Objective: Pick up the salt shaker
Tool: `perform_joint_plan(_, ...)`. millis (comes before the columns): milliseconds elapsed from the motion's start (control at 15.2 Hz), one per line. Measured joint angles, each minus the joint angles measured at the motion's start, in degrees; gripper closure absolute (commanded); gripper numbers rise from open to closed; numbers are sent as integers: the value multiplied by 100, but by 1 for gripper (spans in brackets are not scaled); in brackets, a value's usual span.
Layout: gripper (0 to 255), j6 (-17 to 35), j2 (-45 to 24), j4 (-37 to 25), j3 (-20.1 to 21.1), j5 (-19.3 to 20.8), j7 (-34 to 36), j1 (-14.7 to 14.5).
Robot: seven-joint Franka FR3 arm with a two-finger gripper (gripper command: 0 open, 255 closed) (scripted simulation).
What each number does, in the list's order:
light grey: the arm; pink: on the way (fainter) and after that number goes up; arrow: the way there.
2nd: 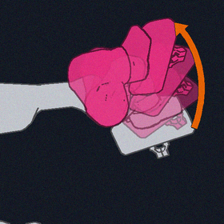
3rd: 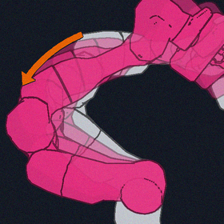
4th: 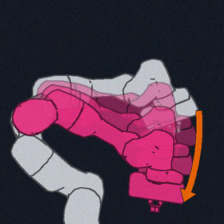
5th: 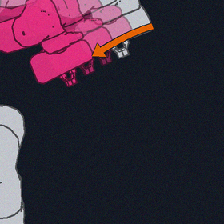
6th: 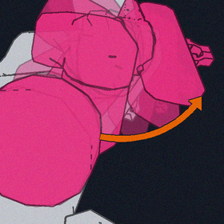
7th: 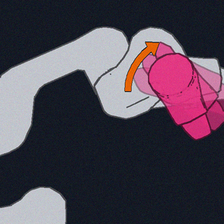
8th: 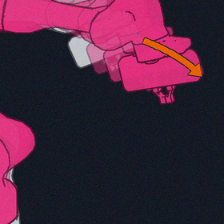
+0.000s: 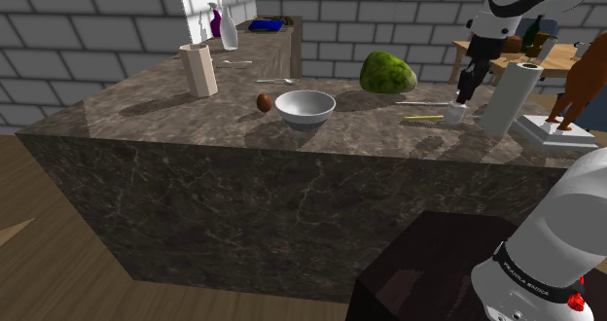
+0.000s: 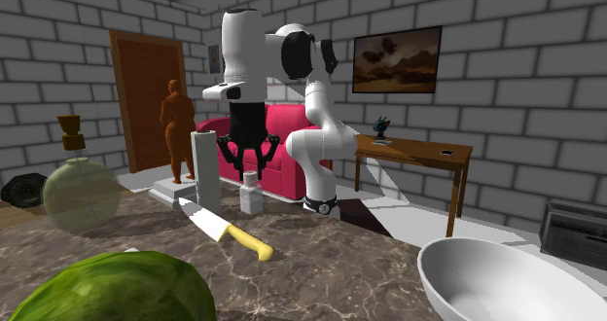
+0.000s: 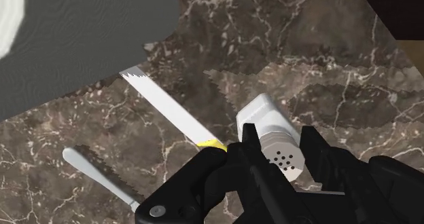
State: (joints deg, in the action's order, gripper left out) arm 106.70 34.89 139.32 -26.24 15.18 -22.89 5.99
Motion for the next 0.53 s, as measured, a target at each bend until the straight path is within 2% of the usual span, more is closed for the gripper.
perform_joint_plan(528,255,-559,30,-527,117,-90,-19,-38)
